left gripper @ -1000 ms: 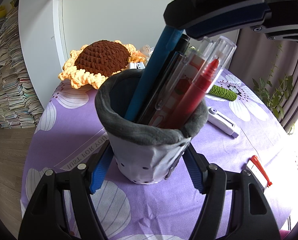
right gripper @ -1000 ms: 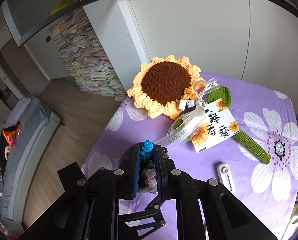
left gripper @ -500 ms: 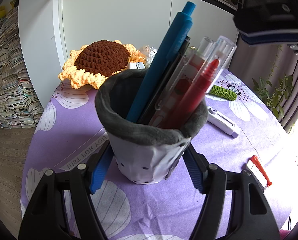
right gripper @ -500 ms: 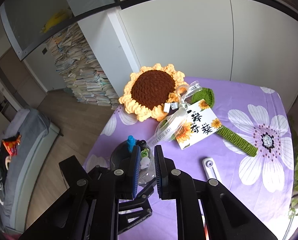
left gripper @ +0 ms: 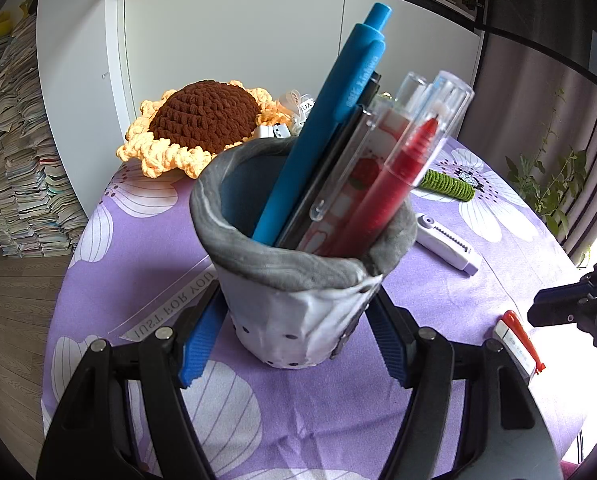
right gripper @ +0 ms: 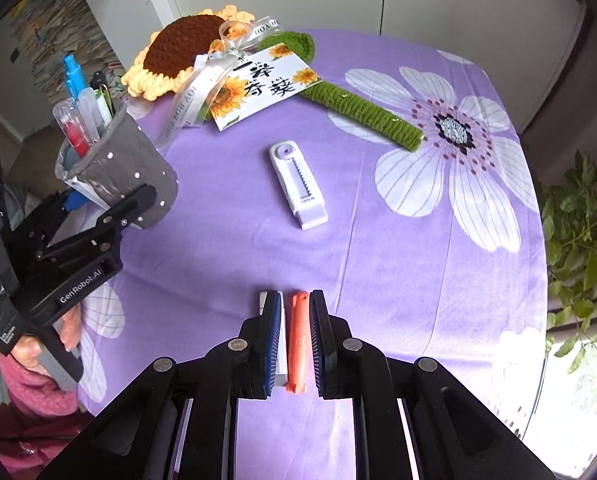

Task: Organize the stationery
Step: 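Move the right tool to the orange-capped marker and grasp it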

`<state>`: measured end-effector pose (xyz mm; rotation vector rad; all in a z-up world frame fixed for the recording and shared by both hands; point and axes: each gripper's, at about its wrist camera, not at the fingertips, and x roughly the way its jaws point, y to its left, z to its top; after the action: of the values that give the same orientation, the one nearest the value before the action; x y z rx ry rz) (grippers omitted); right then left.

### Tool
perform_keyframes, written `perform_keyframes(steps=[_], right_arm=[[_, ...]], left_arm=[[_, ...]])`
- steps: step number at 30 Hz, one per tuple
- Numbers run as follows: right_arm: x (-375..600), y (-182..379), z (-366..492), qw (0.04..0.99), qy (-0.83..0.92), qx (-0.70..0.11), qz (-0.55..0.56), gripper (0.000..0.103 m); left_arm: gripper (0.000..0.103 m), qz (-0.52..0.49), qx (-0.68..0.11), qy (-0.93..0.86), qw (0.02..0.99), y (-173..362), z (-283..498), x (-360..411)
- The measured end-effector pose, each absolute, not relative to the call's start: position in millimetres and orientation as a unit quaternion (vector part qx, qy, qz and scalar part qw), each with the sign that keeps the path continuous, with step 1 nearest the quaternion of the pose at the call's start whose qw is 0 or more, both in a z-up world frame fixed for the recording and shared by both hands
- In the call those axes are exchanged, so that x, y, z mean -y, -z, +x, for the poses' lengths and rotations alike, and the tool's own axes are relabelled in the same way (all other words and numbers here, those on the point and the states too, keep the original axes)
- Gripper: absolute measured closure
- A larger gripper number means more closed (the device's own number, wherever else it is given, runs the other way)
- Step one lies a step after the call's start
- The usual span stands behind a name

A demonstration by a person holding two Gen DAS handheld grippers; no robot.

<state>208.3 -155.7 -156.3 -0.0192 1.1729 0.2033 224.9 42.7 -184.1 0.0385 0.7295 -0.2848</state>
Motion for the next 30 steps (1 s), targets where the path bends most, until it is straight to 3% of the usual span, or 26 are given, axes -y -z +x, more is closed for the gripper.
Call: perform_keyframes(steps=[17,26,30], right_arm=[[156,186,223,0.806,-0.075,-0.587,-0.015,0.088],[168,129,209,0.852,-0.083,-0.517,0.024,0.089],[156,116,206,0.858,-0.091,-0.506,-0.011,0.089]], left_arm=[[0.034,0.019,-0.355,0.139,0.924,184,225,-42],[0.034,0.020,-0.355,0.140,0.924,184,225,-42],[0.034,0.020,-0.355,0.140,0.924,184,225,-42]])
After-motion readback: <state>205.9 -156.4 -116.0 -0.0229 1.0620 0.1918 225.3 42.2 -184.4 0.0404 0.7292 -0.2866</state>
